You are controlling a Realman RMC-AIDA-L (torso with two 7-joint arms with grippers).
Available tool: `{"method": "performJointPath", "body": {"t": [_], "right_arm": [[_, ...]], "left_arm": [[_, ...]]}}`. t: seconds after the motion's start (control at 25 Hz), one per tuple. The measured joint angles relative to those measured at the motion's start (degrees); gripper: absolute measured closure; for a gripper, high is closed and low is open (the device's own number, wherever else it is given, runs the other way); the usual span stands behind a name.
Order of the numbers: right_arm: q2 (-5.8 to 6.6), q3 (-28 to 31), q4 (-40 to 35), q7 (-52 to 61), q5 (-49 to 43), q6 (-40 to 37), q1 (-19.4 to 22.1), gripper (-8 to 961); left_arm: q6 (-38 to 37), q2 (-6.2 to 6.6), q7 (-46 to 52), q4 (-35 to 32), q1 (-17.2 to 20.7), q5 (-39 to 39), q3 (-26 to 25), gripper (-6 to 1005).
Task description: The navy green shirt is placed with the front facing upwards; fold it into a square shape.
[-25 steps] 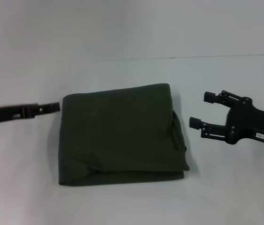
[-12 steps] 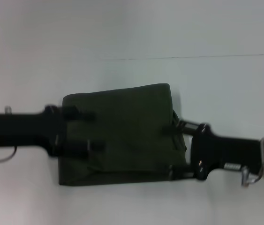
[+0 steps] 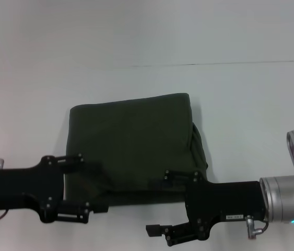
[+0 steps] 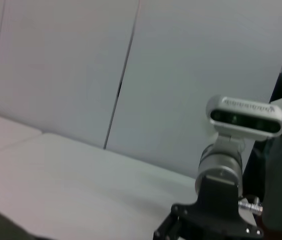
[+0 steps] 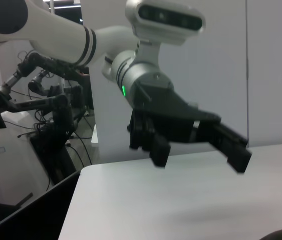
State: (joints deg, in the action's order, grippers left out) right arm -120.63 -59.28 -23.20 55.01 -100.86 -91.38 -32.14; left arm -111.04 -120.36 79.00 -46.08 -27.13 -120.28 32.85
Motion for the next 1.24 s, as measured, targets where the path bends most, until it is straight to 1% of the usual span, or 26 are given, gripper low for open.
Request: {"method": "performJointPath", "body": {"t": [0.12,0.52,1.0,1.24], "right_arm": [[0.02,-0.1,0.4,-0.6,0.2,0.0,-0.2,40],[0.05,-0.3,0.4,-0.5,0.2,-0.4,-0.1,41],[0.13,-0.7,1.0,-0.6,0.2,-0.5,0.3,43],[0.13,-0.7,1.2,-0.6,0.2,-0.2,0.3,43]], "left_arm": [[0.4,-0.17,-0.8,1.0,0.1,-1.8,-0.4,123],[0.6,-0.48,-3.1,1.6,0.8,-4.1,-1.0,123],[1.8,-0.31,-4.9,1.8,1.4,-5.9,-3.3,123],[1.8,-0.23,-4.9,1.7,1.5,-5.9,-3.3,123]]}}
